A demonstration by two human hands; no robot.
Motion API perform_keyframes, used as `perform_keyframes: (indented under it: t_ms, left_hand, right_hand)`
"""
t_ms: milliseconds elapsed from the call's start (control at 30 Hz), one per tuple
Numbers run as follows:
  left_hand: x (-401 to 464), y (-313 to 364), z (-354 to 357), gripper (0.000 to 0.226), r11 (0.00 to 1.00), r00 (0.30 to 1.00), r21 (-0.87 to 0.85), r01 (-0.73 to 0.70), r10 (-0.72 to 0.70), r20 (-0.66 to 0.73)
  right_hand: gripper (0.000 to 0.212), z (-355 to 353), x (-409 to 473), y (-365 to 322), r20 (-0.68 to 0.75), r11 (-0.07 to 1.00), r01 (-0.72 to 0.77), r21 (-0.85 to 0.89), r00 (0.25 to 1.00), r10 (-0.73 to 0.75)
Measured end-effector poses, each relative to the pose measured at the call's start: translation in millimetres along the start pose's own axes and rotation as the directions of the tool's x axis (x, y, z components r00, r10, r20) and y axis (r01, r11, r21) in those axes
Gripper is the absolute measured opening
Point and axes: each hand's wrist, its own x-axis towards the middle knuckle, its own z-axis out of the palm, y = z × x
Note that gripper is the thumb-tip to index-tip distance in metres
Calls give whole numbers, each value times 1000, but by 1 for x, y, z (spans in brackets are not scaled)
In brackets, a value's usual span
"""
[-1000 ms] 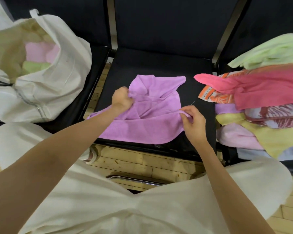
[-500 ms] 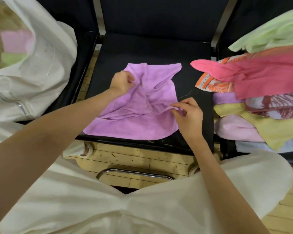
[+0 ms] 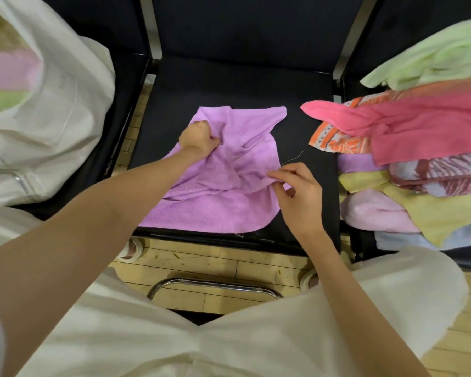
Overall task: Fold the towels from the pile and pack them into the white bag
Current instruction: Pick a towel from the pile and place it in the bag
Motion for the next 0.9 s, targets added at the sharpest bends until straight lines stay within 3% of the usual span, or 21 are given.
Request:
perform_keyframes:
  t_ms: [167, 333, 433, 700, 900]
  left_hand:
    - [-2, 4, -7, 20, 999, 1000, -33, 13, -13, 10]
    - [-7, 1, -38, 11, 888, 988, -459, -10, -60, -139]
    - [-25, 7, -64, 14, 788, 990, -610, -77, -12, -140]
    - [-75, 11, -93, 14, 667, 985, -740, -88, 171, 37]
    - [-89, 7, -96, 18, 689, 927, -669, -278, 375, 2]
  right_hand:
    - [18, -5, -1, -6, -17, 999, -15, 36, 1000, 15]
    - [17, -7, 0, -14, 28, 997, -21, 68, 999, 20]
    - [14, -5, 5, -25, 24, 996, 15, 92, 1000, -17]
    - [17, 15, 37, -67, 96, 982, -29, 184, 995, 12]
    - [39, 33, 65, -82, 243, 923, -287, 257, 943, 226]
